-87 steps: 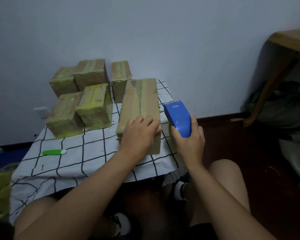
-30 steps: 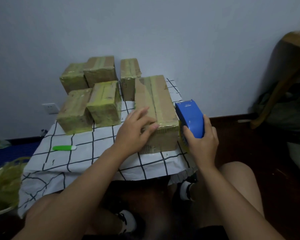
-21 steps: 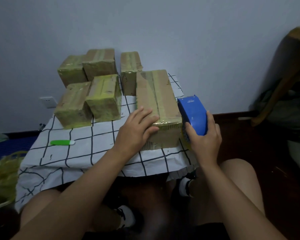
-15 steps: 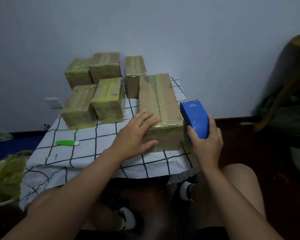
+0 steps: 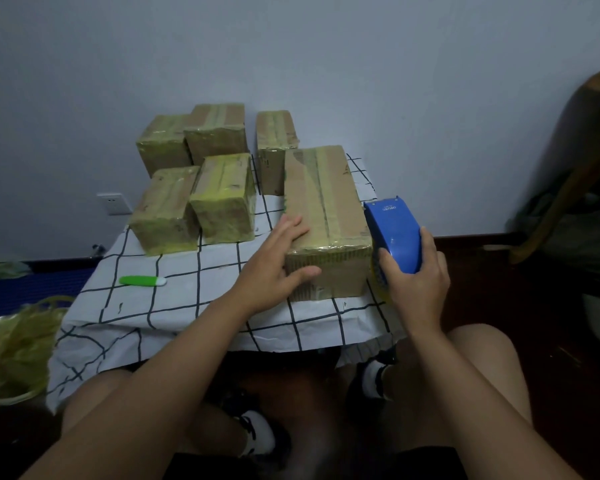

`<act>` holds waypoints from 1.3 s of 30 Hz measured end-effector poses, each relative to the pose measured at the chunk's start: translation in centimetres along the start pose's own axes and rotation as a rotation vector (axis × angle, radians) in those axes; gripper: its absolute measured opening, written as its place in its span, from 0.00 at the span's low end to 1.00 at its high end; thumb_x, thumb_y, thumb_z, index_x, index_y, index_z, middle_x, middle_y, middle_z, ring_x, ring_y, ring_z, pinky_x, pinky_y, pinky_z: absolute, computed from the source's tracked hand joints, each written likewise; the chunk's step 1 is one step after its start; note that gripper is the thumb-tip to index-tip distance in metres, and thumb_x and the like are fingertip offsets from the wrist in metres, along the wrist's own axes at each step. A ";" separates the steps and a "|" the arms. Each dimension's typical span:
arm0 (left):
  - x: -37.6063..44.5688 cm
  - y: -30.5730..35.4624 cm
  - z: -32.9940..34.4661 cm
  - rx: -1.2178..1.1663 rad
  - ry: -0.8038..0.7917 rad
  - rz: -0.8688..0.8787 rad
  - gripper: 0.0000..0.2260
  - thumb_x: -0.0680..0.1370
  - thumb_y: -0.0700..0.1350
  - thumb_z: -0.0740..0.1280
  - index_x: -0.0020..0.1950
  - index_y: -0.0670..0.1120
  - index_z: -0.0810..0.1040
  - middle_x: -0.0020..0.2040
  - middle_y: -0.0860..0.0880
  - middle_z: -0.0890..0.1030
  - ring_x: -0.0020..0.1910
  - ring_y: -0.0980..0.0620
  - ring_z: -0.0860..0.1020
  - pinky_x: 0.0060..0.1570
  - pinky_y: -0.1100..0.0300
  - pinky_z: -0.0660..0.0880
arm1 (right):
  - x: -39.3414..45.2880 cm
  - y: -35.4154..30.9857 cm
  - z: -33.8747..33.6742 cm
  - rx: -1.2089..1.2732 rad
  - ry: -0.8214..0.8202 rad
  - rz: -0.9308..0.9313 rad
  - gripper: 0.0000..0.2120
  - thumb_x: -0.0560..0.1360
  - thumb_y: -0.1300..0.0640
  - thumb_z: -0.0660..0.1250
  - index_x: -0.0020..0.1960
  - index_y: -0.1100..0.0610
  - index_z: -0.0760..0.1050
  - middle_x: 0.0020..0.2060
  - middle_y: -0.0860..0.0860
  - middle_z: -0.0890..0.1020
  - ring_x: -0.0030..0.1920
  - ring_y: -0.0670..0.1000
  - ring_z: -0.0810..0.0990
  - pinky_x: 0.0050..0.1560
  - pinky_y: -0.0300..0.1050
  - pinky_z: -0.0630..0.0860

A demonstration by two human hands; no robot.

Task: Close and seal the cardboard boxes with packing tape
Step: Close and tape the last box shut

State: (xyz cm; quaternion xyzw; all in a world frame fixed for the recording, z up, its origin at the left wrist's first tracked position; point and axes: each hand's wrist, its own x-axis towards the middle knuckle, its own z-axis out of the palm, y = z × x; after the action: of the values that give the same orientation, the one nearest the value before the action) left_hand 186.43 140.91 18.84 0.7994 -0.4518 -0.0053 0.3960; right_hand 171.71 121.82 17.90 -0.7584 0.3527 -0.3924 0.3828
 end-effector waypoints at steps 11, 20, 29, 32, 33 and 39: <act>-0.8 -0.6 -1.1 -0.077 -0.068 -0.047 0.27 0.77 0.61 0.63 0.75 0.64 0.60 0.78 0.66 0.50 0.73 0.72 0.53 0.68 0.57 0.61 | 0.0 0.3 -0.1 -0.006 0.001 -0.017 0.35 0.74 0.50 0.74 0.77 0.53 0.64 0.53 0.51 0.69 0.50 0.49 0.71 0.50 0.44 0.69; -0.5 -1.5 -2.0 -0.118 -0.094 -0.034 0.29 0.75 0.63 0.68 0.73 0.70 0.60 0.77 0.69 0.53 0.76 0.62 0.58 0.71 0.43 0.65 | 0.0 0.3 0.0 -0.007 0.002 -0.027 0.35 0.74 0.50 0.74 0.77 0.53 0.64 0.53 0.50 0.69 0.50 0.48 0.71 0.50 0.44 0.68; -0.7 0.2 0.7 -0.454 0.219 -0.076 0.16 0.74 0.51 0.70 0.62 0.52 0.80 0.74 0.56 0.68 0.72 0.58 0.68 0.67 0.47 0.72 | -0.2 0.2 -0.2 0.018 0.022 -0.017 0.35 0.73 0.51 0.74 0.77 0.54 0.65 0.52 0.51 0.70 0.49 0.48 0.71 0.49 0.42 0.67; -0.4 0.0 1.0 -0.291 0.274 -0.020 0.14 0.75 0.50 0.72 0.61 0.53 0.80 0.68 0.58 0.74 0.71 0.55 0.70 0.70 0.49 0.68 | -0.2 0.4 -0.1 0.014 0.030 -0.025 0.35 0.73 0.51 0.75 0.76 0.54 0.66 0.52 0.51 0.70 0.48 0.48 0.70 0.49 0.42 0.66; -0.4 0.0 0.9 -0.214 0.281 0.005 0.15 0.76 0.51 0.70 0.62 0.51 0.80 0.66 0.57 0.76 0.71 0.55 0.70 0.71 0.51 0.67 | -0.1 0.4 -0.1 0.011 0.029 -0.022 0.35 0.73 0.51 0.74 0.76 0.54 0.65 0.52 0.51 0.70 0.49 0.48 0.70 0.49 0.41 0.66; -0.4 0.4 0.3 -0.003 0.243 0.100 0.18 0.78 0.53 0.66 0.66 0.49 0.78 0.68 0.57 0.74 0.71 0.54 0.69 0.71 0.60 0.63 | -0.3 0.5 -0.2 0.021 0.030 -0.031 0.36 0.73 0.50 0.74 0.77 0.54 0.64 0.52 0.50 0.69 0.50 0.48 0.70 0.51 0.43 0.68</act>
State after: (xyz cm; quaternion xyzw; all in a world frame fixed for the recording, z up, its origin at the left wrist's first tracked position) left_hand 185.80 140.88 18.69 0.7700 -0.4398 0.1108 0.4488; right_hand 171.34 121.74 17.43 -0.7539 0.3424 -0.4132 0.3791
